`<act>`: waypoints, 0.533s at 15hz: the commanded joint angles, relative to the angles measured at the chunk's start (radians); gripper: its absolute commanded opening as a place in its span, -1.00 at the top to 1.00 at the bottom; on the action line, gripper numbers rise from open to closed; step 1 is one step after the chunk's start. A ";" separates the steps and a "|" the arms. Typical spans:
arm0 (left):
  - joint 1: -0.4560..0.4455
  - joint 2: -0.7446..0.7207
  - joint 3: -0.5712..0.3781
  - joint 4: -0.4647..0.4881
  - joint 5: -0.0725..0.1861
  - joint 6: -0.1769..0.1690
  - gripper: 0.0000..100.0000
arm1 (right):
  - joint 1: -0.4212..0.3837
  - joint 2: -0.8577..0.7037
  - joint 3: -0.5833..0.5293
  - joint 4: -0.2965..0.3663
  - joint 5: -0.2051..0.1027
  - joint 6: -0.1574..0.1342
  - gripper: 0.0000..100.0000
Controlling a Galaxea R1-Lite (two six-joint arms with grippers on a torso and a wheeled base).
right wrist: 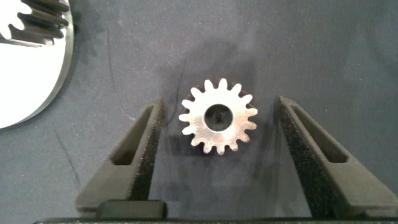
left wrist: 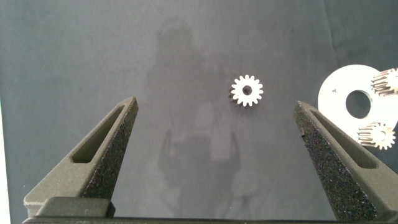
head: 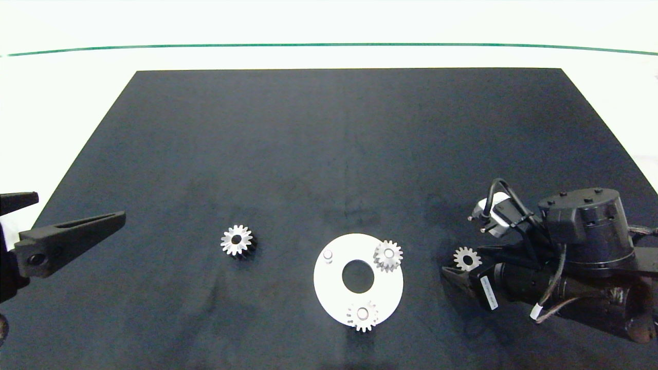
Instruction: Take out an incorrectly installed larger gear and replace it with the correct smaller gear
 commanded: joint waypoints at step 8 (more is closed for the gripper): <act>0.001 0.001 0.006 0.003 0.003 -0.001 -1.00 | 0.000 0.008 0.001 -0.005 -0.004 -0.001 -0.04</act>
